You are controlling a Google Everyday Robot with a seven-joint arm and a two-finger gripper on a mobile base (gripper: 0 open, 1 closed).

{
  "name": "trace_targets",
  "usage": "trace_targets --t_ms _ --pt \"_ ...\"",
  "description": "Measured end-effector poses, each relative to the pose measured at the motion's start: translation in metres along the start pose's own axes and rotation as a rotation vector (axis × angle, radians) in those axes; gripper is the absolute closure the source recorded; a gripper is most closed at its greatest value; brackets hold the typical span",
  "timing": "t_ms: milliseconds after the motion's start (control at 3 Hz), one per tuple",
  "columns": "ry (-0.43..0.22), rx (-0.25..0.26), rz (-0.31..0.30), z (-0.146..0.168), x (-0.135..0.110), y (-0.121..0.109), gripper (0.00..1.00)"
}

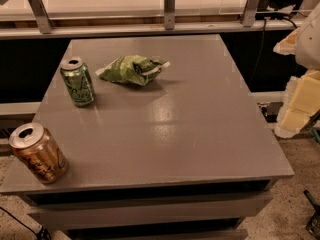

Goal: Pick orange can

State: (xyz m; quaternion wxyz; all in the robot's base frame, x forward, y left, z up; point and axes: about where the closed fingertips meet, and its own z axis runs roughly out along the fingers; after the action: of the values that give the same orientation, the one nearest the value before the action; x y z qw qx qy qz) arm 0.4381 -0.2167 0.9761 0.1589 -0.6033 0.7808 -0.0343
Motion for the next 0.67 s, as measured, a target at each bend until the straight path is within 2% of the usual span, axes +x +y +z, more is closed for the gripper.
trace_targets --t_ms 333,667 --pt "0.000 0.000 0.000 0.000 0.000 0.000 0.00" --pt "-0.047 -0.028 -0.030 0.014 -0.017 0.005 0.00"
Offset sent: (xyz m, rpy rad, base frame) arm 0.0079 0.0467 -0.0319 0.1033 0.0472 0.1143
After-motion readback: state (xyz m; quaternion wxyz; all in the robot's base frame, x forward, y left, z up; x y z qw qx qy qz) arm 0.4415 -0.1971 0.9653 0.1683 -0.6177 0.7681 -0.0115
